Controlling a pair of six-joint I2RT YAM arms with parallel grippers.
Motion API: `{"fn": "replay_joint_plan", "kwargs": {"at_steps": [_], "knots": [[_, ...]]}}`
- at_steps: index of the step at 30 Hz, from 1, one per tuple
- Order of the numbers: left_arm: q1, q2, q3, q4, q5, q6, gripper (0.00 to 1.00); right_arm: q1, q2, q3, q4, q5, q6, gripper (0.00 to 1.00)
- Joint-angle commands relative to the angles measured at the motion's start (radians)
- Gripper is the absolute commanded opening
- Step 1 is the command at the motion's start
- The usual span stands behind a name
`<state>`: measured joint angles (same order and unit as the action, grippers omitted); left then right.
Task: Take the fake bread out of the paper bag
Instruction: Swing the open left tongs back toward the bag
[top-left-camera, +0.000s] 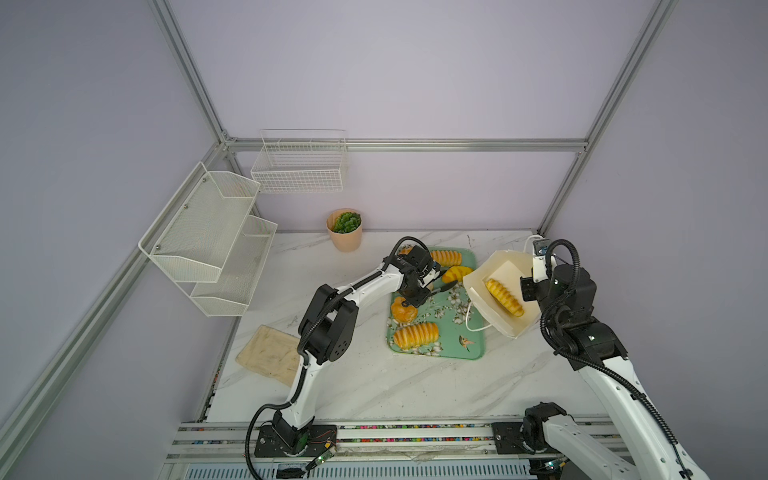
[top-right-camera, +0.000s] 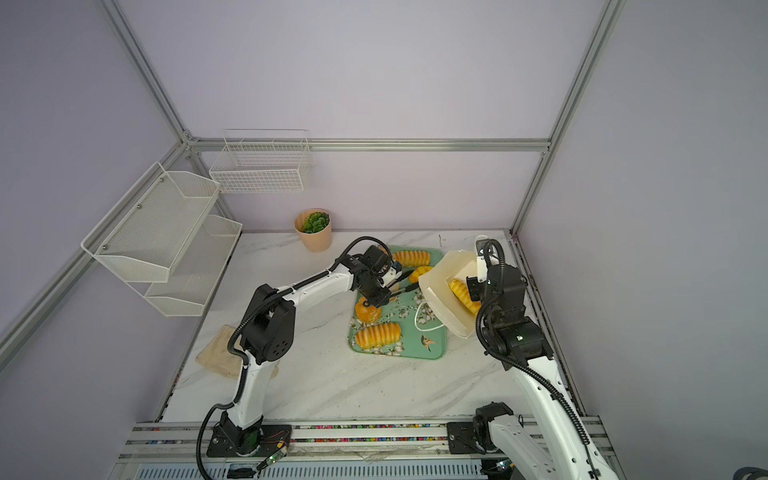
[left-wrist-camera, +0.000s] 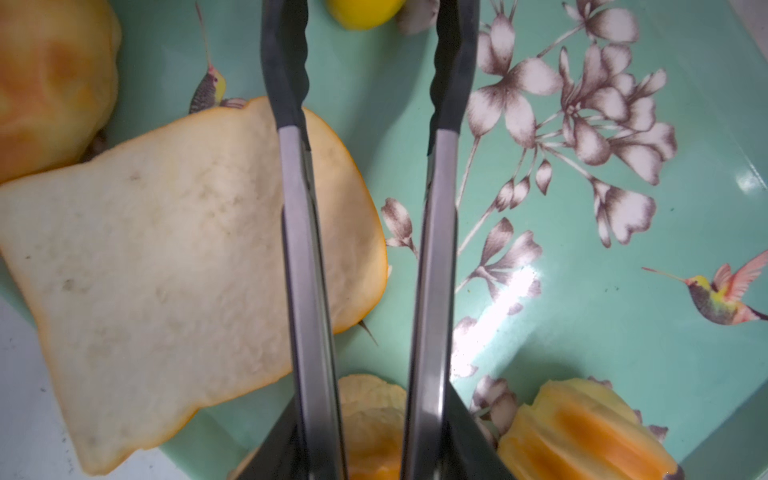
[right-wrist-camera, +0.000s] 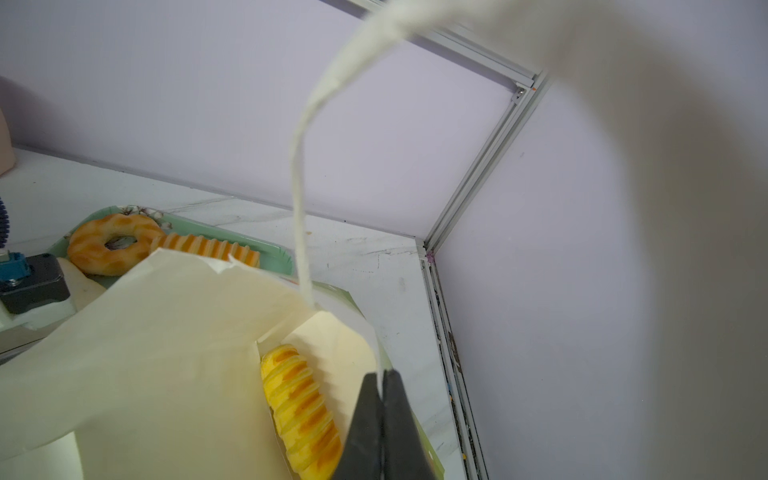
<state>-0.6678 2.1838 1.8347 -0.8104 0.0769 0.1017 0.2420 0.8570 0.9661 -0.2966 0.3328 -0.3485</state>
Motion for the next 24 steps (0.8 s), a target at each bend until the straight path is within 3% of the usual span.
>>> {"fn": "replay_joint_plan", "kwargs": {"at_steps": [1,13,24], "knots": [[0.002,-0.088,0.09,-0.019,-0.012,0.037,0.41,-0.001,-0.009,-0.006,0.04,-0.009,0.017,0.0],[0.001,-0.188,0.048,-0.07,-0.049,0.042,0.4,-0.002,-0.019,-0.032,0.034,-0.031,0.028,0.0],[0.0,-0.431,-0.03,-0.123,-0.051,0.05,0.33,-0.002,-0.071,-0.094,-0.002,-0.207,0.021,0.0]]}}
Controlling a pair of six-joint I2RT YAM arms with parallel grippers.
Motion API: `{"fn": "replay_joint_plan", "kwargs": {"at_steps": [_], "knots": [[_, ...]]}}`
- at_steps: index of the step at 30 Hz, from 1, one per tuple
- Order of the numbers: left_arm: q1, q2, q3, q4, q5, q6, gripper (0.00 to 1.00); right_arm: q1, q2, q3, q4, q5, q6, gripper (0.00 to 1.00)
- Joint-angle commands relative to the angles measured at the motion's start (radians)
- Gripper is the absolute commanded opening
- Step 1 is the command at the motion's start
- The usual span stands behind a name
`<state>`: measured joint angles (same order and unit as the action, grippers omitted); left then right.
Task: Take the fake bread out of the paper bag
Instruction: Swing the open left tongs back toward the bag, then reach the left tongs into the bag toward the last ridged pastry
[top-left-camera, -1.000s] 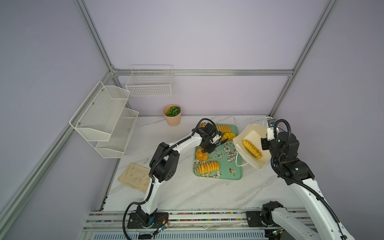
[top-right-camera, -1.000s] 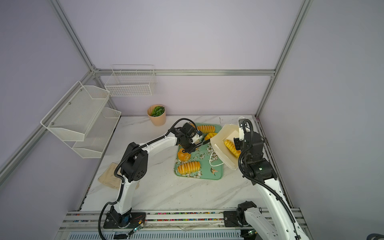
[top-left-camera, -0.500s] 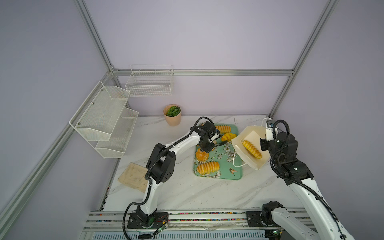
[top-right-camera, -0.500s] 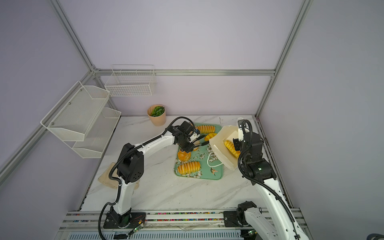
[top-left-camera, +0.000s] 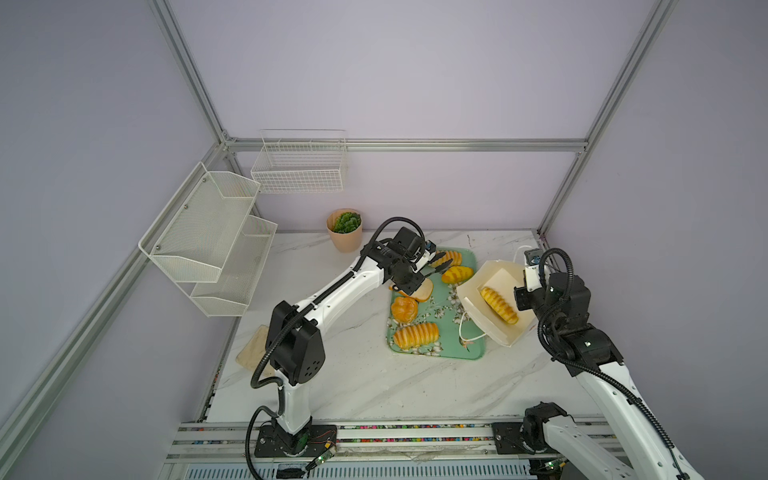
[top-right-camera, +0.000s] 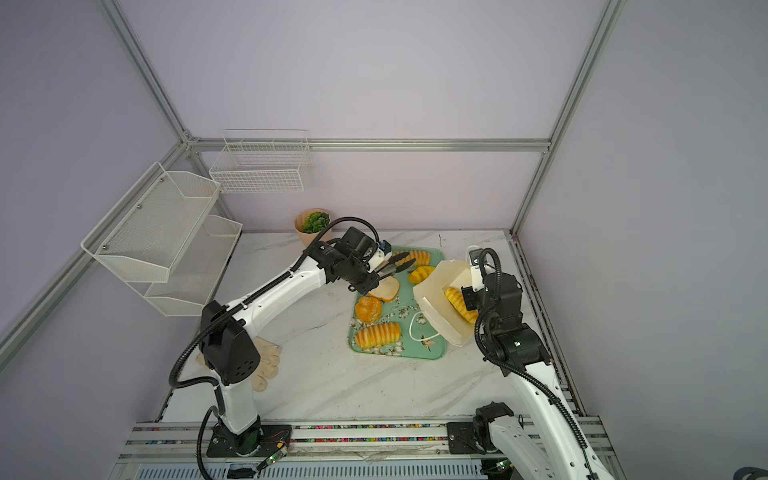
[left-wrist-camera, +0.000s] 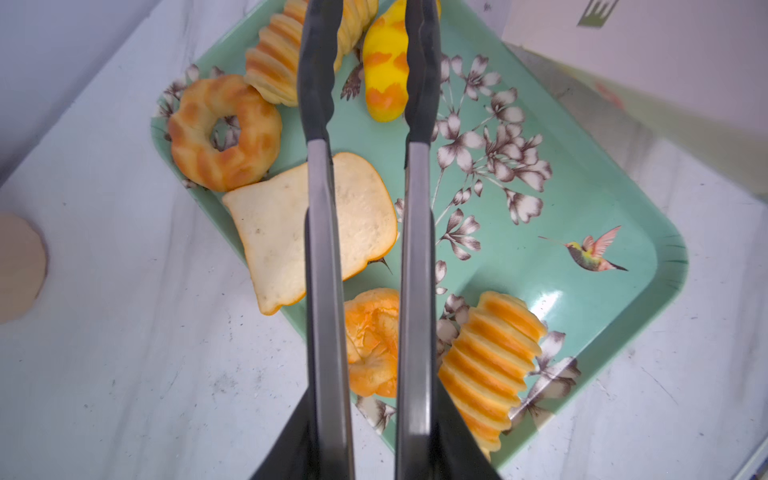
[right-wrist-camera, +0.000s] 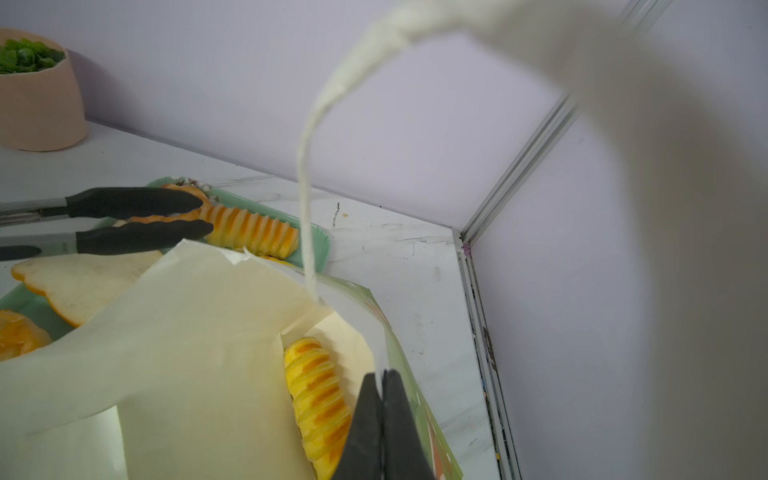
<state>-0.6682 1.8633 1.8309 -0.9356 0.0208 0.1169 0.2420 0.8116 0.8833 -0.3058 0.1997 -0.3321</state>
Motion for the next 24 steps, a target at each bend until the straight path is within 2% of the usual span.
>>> {"fn": "replay_joint_plan", "kwargs": {"at_steps": [1,9,16,24], "knots": [[0.0,-0.139,-0.027,-0.003,0.001,0.035,0.33,0.0,-0.029,-0.017,0.003,-0.1,0.004,0.0],[-0.05,-0.31,-0.045,-0.048,0.001,0.048,0.29,-0.001,-0.051,-0.045,-0.028,-0.145,0.007,0.0],[-0.274,-0.335,0.006,-0.249,-0.232,0.112,0.29,0.0,-0.094,-0.089,-0.014,-0.17,0.03,0.0],[-0.42,-0.293,0.098,-0.326,-0.301,0.104,0.28,-0.001,-0.112,-0.106,0.002,-0.182,0.049,0.0]]}}
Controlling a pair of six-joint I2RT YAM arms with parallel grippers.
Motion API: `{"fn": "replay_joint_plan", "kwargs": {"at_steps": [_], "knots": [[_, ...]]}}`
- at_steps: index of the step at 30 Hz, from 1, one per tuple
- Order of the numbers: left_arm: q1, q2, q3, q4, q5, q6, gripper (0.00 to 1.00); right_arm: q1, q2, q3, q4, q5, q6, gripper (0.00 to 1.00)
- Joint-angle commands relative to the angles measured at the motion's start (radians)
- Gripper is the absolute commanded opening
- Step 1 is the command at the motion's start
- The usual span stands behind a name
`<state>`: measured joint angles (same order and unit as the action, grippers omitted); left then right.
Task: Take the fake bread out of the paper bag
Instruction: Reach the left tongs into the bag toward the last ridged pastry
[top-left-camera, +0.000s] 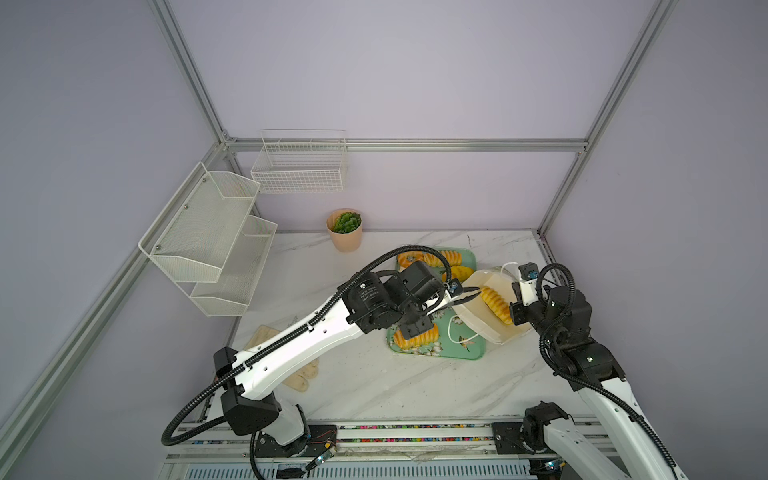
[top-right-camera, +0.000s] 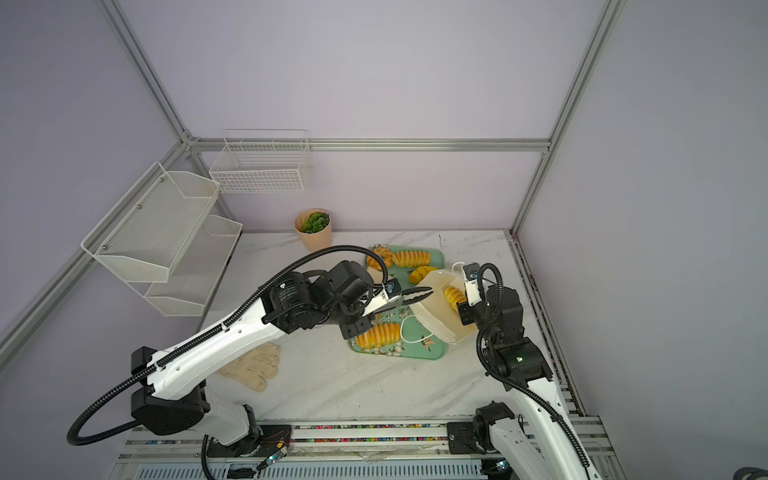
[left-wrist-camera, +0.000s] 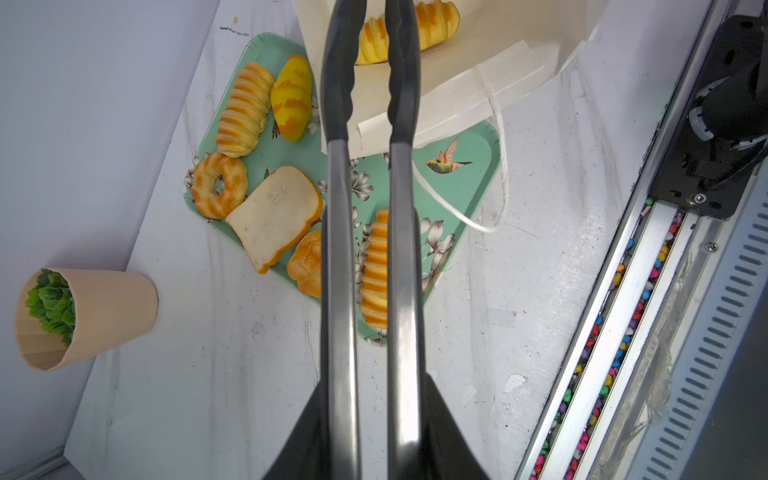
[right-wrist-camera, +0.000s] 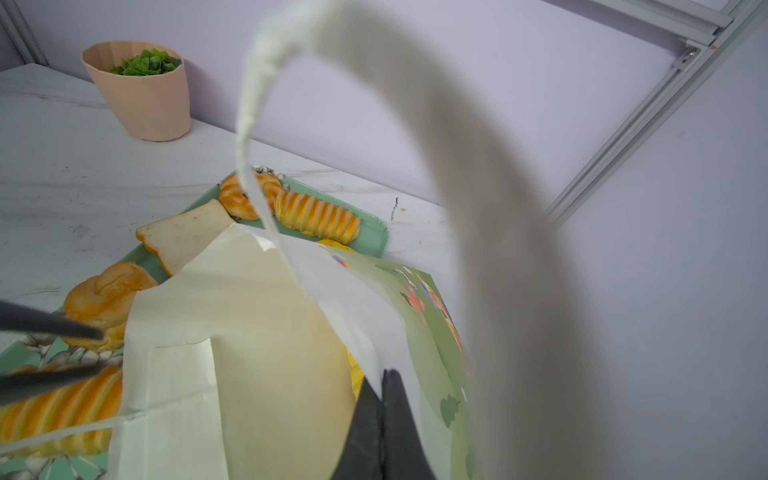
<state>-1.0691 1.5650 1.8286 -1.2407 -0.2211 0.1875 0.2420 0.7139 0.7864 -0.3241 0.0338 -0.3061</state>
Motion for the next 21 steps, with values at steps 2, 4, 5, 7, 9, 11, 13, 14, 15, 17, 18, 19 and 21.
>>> {"fn": "replay_joint_plan", "kwargs": {"at_steps": [2,4,5,7,9,11,13,14,15,17,18,19,21], "knots": [[-0.033,0.024,0.116,-0.032,-0.06,0.032,0.28,-0.001,-0.019,-0.01,0.017,-0.017,0.025,0.0],[-0.045,0.051,0.13,-0.037,-0.048,0.023,0.28,-0.001,-0.027,-0.01,0.012,-0.019,0.025,0.0],[-0.049,0.065,0.138,-0.039,-0.037,0.019,0.28,-0.001,-0.03,-0.011,0.01,-0.02,0.025,0.0],[-0.052,0.107,0.163,-0.037,-0.019,-0.005,0.28,-0.001,-0.038,-0.01,0.005,-0.027,0.025,0.0],[-0.052,0.161,0.207,-0.053,-0.019,-0.027,0.28,-0.001,-0.04,-0.008,0.001,-0.045,0.021,0.0],[-0.052,0.221,0.288,-0.085,-0.035,-0.068,0.28,-0.001,-0.041,-0.007,-0.001,-0.065,0.017,0.0],[-0.052,0.286,0.383,-0.126,-0.028,-0.087,0.28,-0.001,-0.034,-0.001,-0.004,-0.079,0.016,0.0],[-0.053,0.317,0.426,-0.144,-0.022,-0.092,0.28,-0.001,-0.03,0.001,-0.007,-0.083,0.016,0.0],[-0.053,0.348,0.469,-0.162,-0.014,-0.101,0.28,-0.001,-0.025,0.002,-0.009,-0.085,0.015,0.0],[-0.051,0.401,0.539,-0.19,0.0,-0.126,0.28,0.0,-0.021,0.001,-0.005,-0.083,0.014,0.0],[-0.05,0.419,0.548,-0.19,0.018,-0.146,0.29,0.0,-0.021,-0.001,0.0,-0.083,0.016,0.0],[-0.044,0.431,0.549,-0.182,0.061,-0.166,0.3,-0.001,-0.021,-0.004,0.006,-0.082,0.021,0.0],[-0.025,0.457,0.557,-0.176,0.143,-0.211,0.31,0.0,-0.017,-0.002,0.007,-0.078,0.022,0.0]]}}
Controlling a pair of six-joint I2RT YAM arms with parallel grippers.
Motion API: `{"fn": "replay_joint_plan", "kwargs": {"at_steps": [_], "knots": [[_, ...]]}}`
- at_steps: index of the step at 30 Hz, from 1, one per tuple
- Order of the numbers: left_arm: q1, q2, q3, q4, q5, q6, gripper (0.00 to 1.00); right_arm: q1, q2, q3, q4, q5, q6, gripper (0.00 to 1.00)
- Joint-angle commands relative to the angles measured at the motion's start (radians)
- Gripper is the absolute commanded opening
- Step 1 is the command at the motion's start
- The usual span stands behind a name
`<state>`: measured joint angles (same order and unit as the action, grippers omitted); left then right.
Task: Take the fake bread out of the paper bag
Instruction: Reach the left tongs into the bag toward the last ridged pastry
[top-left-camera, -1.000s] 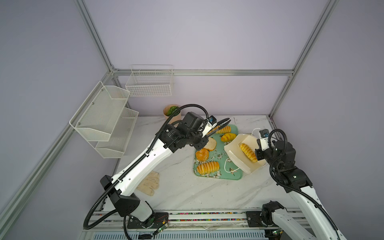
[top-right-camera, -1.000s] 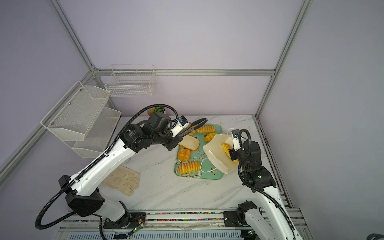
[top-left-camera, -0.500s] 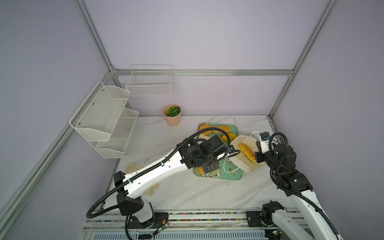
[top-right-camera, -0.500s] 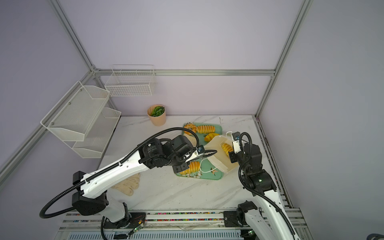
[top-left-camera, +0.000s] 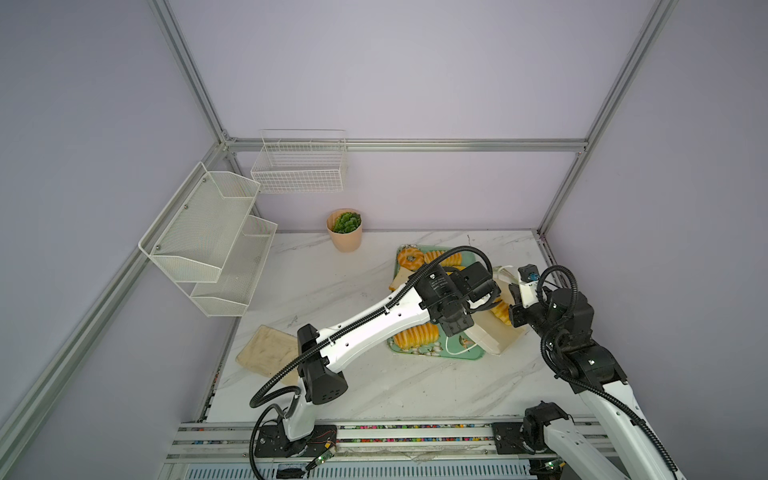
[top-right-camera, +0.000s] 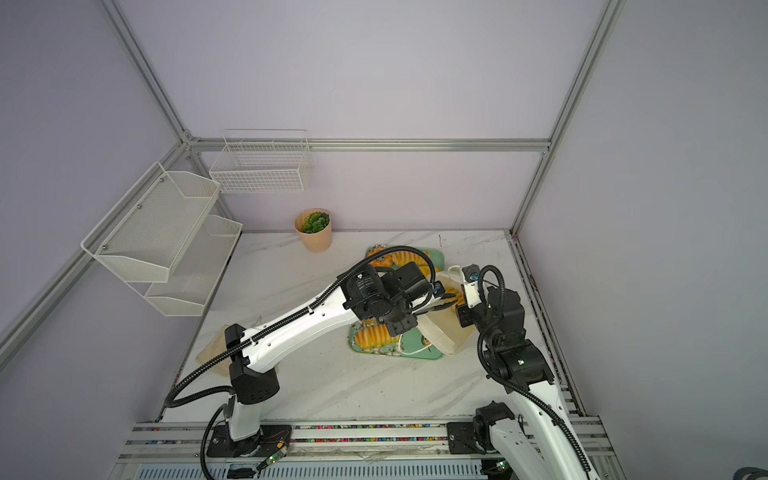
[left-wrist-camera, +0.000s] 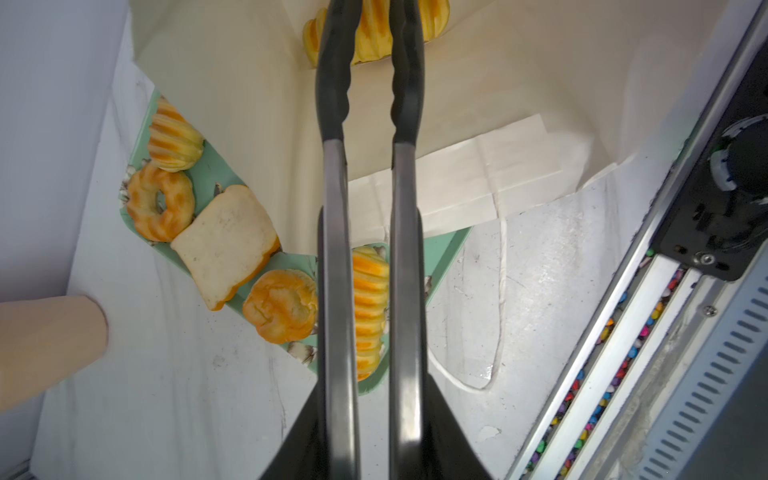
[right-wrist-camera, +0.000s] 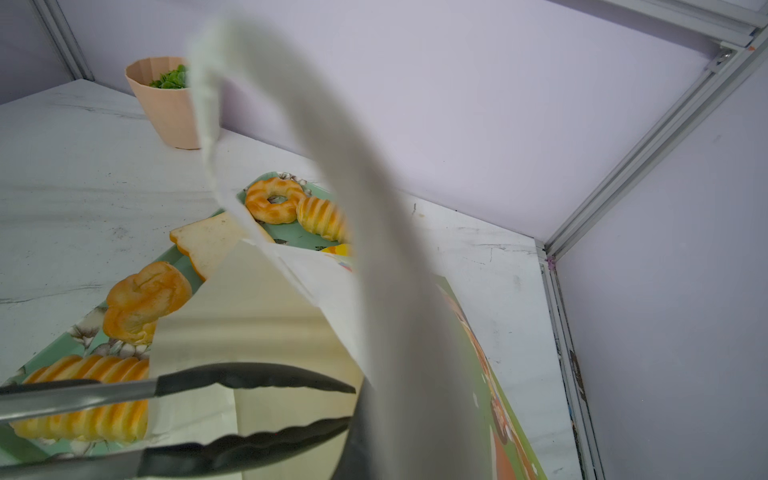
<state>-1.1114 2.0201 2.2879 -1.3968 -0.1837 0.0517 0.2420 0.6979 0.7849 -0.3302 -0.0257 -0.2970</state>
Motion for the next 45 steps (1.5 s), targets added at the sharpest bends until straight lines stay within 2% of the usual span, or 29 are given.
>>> {"fn": "replay_joint_plan", "kwargs": {"at_steps": [1,7,16,24,29,36,40,45], "knots": [[0.028,0.014,0.104,-0.019,0.132,-0.108,0.32,-0.001,0.001,-0.001,0.014,-0.017,0.013,0.0],[0.061,0.052,0.099,0.013,0.214,-0.217,0.31,-0.001,0.012,0.002,0.028,-0.015,0.037,0.0],[0.103,0.05,-0.007,0.097,0.314,-0.291,0.3,-0.001,0.014,0.001,0.046,-0.026,0.065,0.0],[0.108,0.092,-0.011,0.104,0.288,-0.32,0.31,0.0,0.0,-0.006,0.042,-0.026,0.041,0.0],[0.111,0.122,-0.007,0.109,0.317,-0.395,0.32,-0.001,0.002,-0.008,0.042,-0.026,0.038,0.0],[0.111,0.073,-0.052,0.181,0.334,-0.475,0.31,-0.002,0.041,0.005,0.058,-0.03,0.093,0.0],[0.111,0.031,-0.098,0.219,0.394,-0.533,0.3,-0.001,0.067,0.012,0.072,-0.03,0.136,0.0],[0.111,0.044,-0.103,0.247,0.515,-0.66,0.24,0.0,0.063,0.002,0.092,-0.03,0.179,0.0]]}}
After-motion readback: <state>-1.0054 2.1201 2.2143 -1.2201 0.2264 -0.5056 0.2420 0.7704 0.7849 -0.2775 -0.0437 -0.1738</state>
